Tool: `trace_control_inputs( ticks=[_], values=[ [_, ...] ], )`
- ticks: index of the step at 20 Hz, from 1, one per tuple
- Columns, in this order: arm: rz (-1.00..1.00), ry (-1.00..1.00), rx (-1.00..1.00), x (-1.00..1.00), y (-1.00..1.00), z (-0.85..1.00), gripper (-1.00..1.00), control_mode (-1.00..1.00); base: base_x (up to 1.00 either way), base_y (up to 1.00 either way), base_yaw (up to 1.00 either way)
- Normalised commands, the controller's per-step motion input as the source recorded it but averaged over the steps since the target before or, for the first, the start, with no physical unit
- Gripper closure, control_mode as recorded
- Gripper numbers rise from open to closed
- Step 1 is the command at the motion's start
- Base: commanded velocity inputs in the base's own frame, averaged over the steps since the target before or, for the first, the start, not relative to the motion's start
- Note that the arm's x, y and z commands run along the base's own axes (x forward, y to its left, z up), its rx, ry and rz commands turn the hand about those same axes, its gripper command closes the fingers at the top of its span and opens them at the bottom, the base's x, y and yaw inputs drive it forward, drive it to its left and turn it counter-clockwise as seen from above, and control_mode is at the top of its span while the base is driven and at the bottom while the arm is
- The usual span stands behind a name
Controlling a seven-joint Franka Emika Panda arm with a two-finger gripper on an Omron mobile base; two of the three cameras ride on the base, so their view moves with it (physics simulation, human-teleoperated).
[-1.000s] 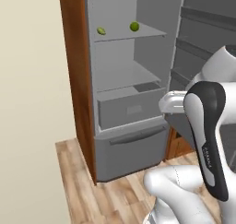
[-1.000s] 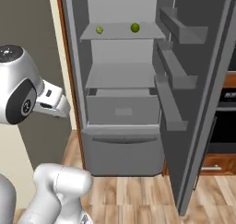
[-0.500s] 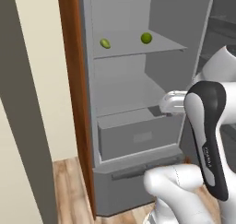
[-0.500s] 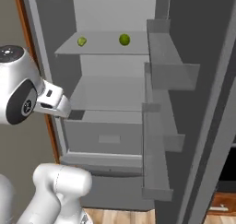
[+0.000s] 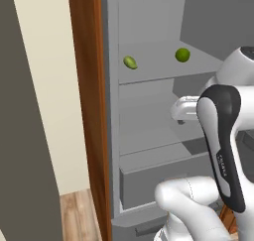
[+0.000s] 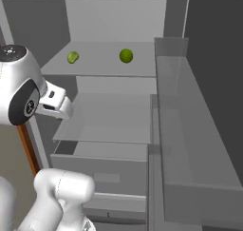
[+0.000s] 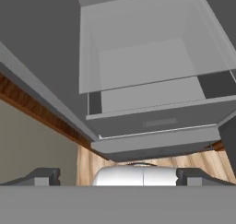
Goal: Open the fridge, remove the mango, lime, and steak, and place them on any counter.
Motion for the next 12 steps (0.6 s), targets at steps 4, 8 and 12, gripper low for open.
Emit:
trace_control_inputs(
  ticks=[4,8,12],
  values=[
    [0.00,0.00,0.00,0.00,0.00,0.00,-1.00,1.00,0.57,-0.13,0.00],
    [0.00,0.00,0.00,0.00,0.00,0.00,-1.00,1.00,0.13,-0.01,0.00],
    [0.00,0.00,0.00,0.00,0.00,0.00,-1.00,1.00,0.13,0.00,0.00]
  ],
)
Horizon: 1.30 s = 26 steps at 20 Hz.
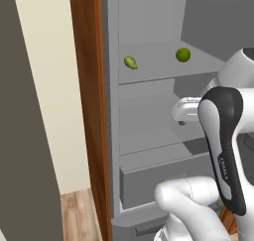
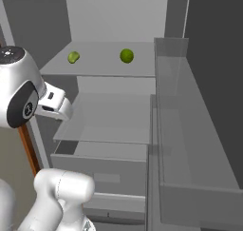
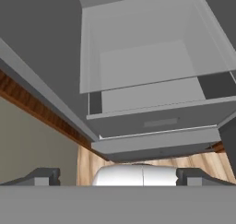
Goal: Open the fridge, remove the mango, lime, and steak, and place them on any counter.
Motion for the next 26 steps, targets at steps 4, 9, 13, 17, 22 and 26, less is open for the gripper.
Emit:
trace_control_inputs(
  ticks=[4,9,13,17,22,26],
  values=[
    [0.00,-0.03,0.00,0.00,0.00,0.03,-1.00,-1.00,0.03,-0.03,0.00],
    [0.00,-0.11,0.00,0.03,-0.01,0.25,-1.00,-1.00,0.00,0.00,0.00],
    [0.02,-0.02,0.00,0.26,0.09,0.15,-1.00,-1.00,0.00,0.00,0.00],
    [0.13,0.00,0.00,0.38,0.15,0.20,-1.00,-1.00,0.00,0.00,0.00],
    [0.30,-0.07,0.00,0.34,0.02,0.21,-1.00,-1.00,0.00,0.00,0.00],
    [0.26,-0.04,0.00,0.17,0.01,0.22,-1.00,-1.00,0.00,0.00,0.00]
  ],
)
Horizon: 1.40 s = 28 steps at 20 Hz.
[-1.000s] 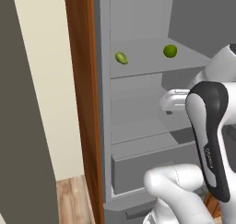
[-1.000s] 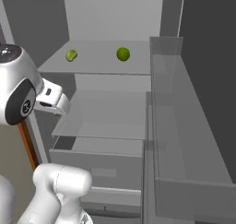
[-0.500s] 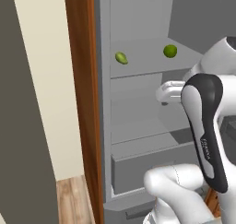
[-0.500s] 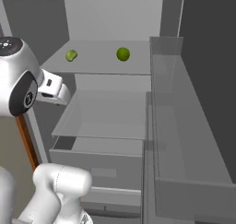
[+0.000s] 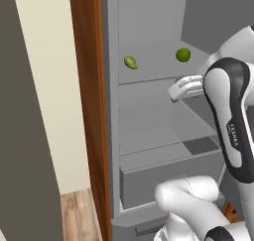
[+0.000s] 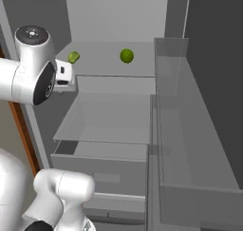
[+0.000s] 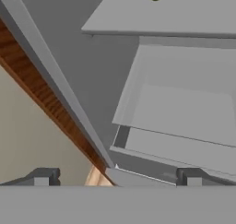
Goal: Open the fridge, remove the mango, lime, and steak, and place them on any counter.
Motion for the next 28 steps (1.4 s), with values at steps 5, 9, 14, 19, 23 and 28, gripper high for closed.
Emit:
trace_control_inputs(
  ticks=[5,9,14,19,23,28],
  values=[
    [0.10,0.00,0.00,0.35,0.08,0.18,-1.00,-1.00,0.00,0.00,0.00],
    [0.08,0.02,0.00,0.44,0.19,0.01,-1.00,-1.00,0.00,0.00,0.00],
    [-0.01,0.09,0.00,0.51,0.19,0.00,-1.00,-1.00,0.00,0.00,0.00],
    [0.00,0.00,0.00,0.36,0.12,0.00,-1.00,-1.00,0.00,0.00,0.00],
    [0.00,0.00,0.00,0.33,0.14,0.00,-1.00,-1.00,0.00,0.00,0.00],
    [-0.01,0.00,0.00,0.39,0.17,0.00,-1.00,-1.00,0.00,0.00,0.00]
  ],
)
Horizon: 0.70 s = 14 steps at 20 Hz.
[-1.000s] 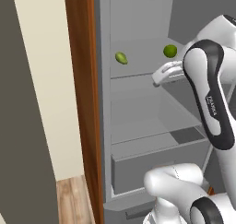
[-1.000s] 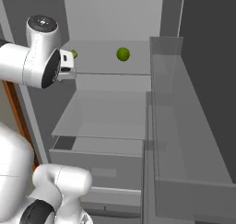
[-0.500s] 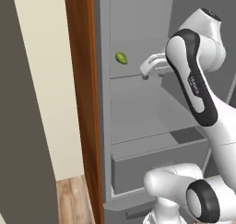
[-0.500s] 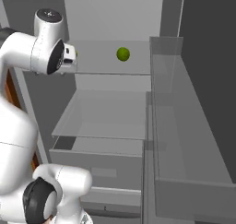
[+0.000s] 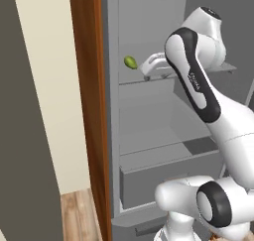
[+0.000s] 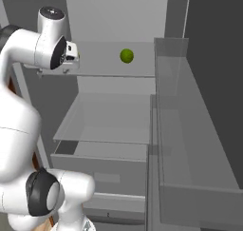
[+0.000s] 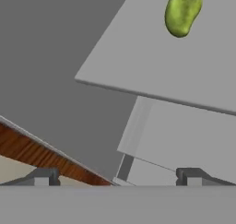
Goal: Open the fridge, remove the mango, lime, and steak, and place them on any counter.
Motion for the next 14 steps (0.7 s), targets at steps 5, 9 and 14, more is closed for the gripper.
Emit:
trace_control_inputs(
  ticks=[5,9,14],
  values=[
    [-0.03,-0.05,0.00,0.43,0.15,0.00,-1.00,-1.00,0.00,0.00,0.00],
    [-0.05,-0.02,0.00,0.47,0.08,0.00,-1.00,-1.00,0.00,0.00,0.00],
    [-0.04,0.00,0.00,0.52,0.00,0.00,-1.00,-1.00,0.00,0.00,0.00]
  ],
)
